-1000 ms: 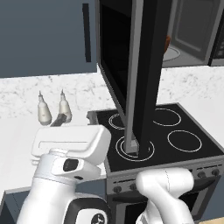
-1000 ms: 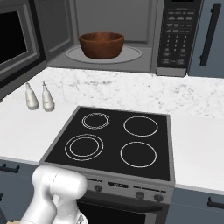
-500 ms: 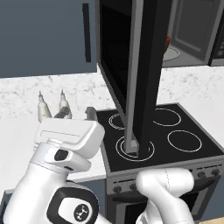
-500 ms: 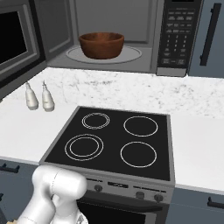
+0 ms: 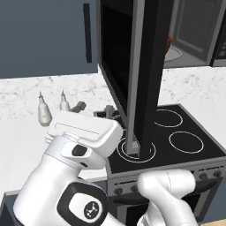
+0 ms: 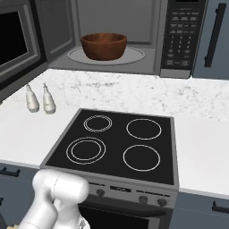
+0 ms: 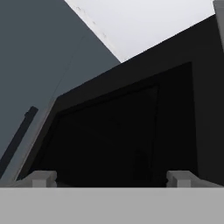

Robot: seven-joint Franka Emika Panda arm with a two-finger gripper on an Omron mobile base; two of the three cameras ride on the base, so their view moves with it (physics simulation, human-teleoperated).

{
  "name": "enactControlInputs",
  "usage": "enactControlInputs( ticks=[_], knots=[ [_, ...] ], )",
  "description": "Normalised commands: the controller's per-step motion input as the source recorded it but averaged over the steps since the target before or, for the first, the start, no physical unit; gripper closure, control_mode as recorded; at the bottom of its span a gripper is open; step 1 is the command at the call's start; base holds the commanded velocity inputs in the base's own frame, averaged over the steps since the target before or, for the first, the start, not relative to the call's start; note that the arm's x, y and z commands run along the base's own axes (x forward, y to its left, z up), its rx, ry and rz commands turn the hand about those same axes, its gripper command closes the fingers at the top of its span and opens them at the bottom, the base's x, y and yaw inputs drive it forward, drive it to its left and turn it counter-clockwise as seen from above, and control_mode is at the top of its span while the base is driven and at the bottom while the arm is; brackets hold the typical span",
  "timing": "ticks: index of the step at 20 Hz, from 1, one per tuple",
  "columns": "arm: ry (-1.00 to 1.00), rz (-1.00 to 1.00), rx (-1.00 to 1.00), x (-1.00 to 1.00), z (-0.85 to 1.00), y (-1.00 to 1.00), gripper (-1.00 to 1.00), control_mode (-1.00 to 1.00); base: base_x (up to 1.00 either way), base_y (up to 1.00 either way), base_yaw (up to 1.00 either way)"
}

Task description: Open the microwave, place the bowl with waffle inside the microwave, then close the microwave door and turn it on.

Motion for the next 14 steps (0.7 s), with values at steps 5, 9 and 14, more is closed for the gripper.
enactControlInputs(
  ticks=[5,9,14],
  knots=[
    [-0.02,0.0,0.04,-0.01,0.26,-0.53,-1.0,-1.0,0.0,0.0,0.0],
    [-0.01,0.0,0.04,-0.07,0.28,-0.66,-1.0,-1.0,0.0,0.0,0.0],
    [0.0,0.0,0.04,0.0,0.26,-0.74,-1.0,-1.0,0.0,0.0,0.0]
  ],
)
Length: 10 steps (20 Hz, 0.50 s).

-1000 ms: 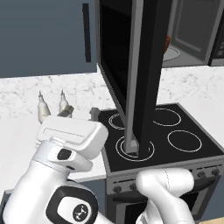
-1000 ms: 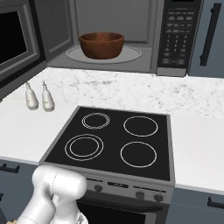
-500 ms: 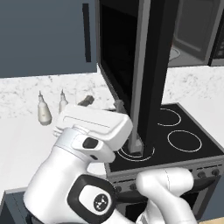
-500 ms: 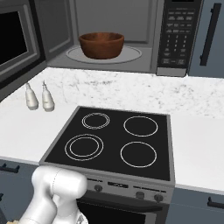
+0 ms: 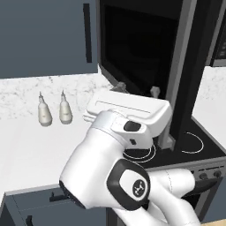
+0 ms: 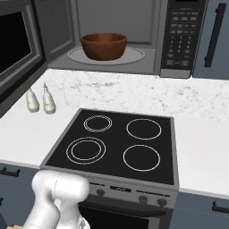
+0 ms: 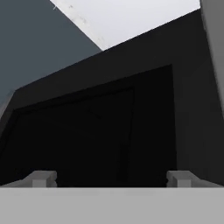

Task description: Open the microwave, place the bowl with waffle inside the microwave, then close the microwave door and turn it on.

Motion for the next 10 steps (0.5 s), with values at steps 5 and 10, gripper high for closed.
enactControlInputs(
  ticks=[5,10],
  knots=[
    [0.01,0.0,0.02,0.0,0.17,-0.8,-1.0,-1.0,0.0,0.0,0.0],
    [0.13,0.0,0.0,0.13,0.04,-0.79,-1.0,-1.0,0.0,0.0,0.0]
  ],
)
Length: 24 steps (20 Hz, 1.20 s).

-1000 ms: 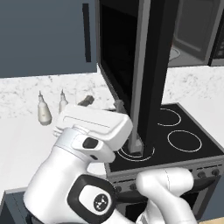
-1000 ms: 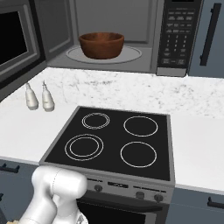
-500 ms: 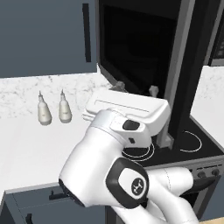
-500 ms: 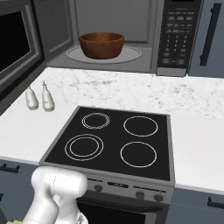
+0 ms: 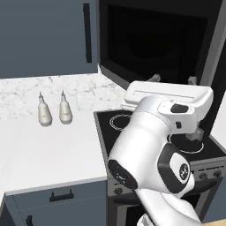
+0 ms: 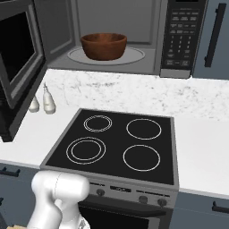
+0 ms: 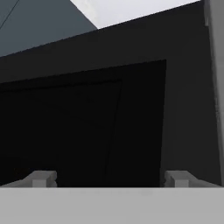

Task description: Open the microwave, place the bowl with waffle inside the microwave, then close the microwave door and turn it on.

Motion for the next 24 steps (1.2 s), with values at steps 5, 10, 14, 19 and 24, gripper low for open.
enactControlInputs(
  ticks=[5,10,14,19,24],
  knots=[
    [0.14,0.0,0.0,0.19,0.02,-0.76,-1.0,-1.0,0.0,0.0,0.0],
    [0.17,0.0,0.0,0.4,0.09,-0.63,-1.0,-1.0,0.0,0.0,0.0],
    [0.14,0.0,0.0,0.71,0.0,-0.36,-1.0,-1.0,0.0,0.0,0.0],
    [0.14,0.0,0.0,0.82,0.0,-0.16,-1.0,-1.0,0.0,0.0,0.0],
    [0.04,0.0,0.0,0.62,-0.01,-0.22,-1.0,-1.0,0.0,0.0,0.0]
  ],
)
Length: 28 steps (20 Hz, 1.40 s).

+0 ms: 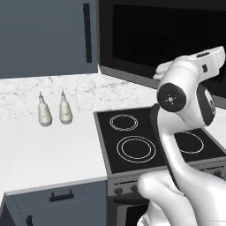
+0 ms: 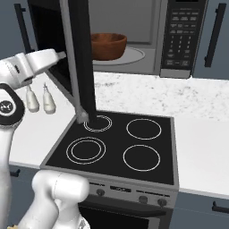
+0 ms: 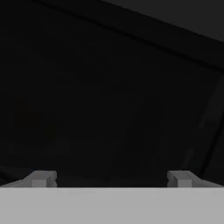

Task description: Open the microwave, place the bowl with waffle inside the microwave, then close the microwave door and turn it on.

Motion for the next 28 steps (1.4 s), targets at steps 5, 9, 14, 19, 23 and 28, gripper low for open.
enactControlInputs(
  ticks=[5,9,14,19,23,28],
  knots=[
    [0.02,0.06,0.0,0.59,-0.02,-0.41,-1.0,-1.0,0.0,0.0,0.0],
    [0.0,0.13,0.05,0.51,0.0,-0.5,-1.0,-1.0,0.0,0.0,0.0],
    [0.0,0.17,0.1,0.54,0.0,-0.52,-1.0,-1.0,0.0,0.0,0.0],
    [0.03,0.18,0.07,0.5,0.05,-0.31,-1.0,-1.0,0.0,0.0,0.0],
    [0.12,0.17,0.04,0.5,0.12,-0.14,-1.0,-1.0,0.0,0.0,0.0],
    [0.2,0.16,0.03,0.42,0.14,-0.09,-1.0,-1.0,0.0,0.0,0.0]
  ],
)
